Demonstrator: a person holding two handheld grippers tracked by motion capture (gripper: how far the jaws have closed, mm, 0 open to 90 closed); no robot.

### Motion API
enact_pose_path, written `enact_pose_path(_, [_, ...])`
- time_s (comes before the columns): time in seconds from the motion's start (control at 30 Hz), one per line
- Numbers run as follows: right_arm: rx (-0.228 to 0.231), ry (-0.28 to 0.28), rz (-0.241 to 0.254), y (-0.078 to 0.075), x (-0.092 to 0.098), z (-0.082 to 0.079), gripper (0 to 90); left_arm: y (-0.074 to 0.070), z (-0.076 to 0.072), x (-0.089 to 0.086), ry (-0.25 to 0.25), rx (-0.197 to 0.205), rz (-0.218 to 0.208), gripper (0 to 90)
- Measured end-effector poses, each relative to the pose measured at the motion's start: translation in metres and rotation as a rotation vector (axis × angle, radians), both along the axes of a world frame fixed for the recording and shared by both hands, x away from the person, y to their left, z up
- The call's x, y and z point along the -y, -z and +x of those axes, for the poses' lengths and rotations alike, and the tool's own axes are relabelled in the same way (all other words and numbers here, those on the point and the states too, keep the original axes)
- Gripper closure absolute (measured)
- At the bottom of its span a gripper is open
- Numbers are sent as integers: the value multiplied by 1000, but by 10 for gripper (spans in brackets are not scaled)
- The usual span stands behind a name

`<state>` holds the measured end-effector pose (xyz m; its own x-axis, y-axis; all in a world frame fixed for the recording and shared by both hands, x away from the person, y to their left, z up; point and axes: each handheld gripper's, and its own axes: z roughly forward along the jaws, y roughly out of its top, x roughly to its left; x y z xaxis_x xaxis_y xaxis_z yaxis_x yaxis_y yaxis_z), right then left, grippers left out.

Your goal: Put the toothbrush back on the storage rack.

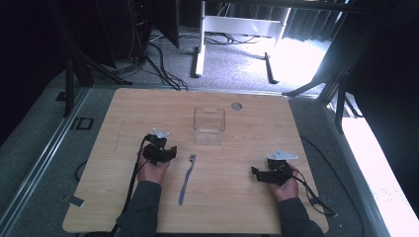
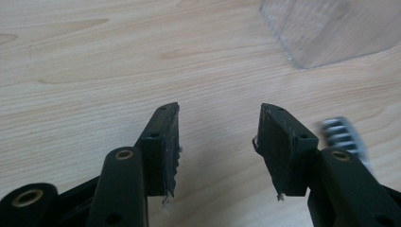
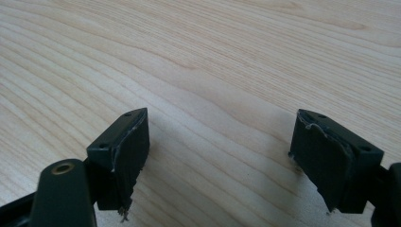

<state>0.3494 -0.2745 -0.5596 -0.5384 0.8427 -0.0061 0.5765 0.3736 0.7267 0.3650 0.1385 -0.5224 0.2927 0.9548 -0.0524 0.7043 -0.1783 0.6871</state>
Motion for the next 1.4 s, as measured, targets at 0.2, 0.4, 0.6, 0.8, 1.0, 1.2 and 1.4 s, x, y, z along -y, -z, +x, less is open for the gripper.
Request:
enact_pose_path(0.2, [-1,-1,0,0,0,0,197,-13,-10,3,4,1,-19,493])
enact_pose_path(0.4, [-1,-4,0,0,0,0,194,-20,-18,8,12,-11,-26,497])
enact_pose_path(0.6, [0,-14,0,0,1,1,192,-30,-24,14,33,-8,-22,504])
enact_pose_path(0.8, [-1,-14,1,0,1,1,191,-40,-32,21,61,-3,-21,527])
enact_pose_path(1.0, [-1,-14,2,0,0,1,191,-46,-36,28,75,-8,-9,530])
enact_pose_path(1.2, [-1,-14,1,0,0,1,191,-48,-37,34,76,-27,11,524])
enact_pose_path(1.4, [-1,-14,1,0,1,1,191,-49,-40,40,82,-60,29,536])
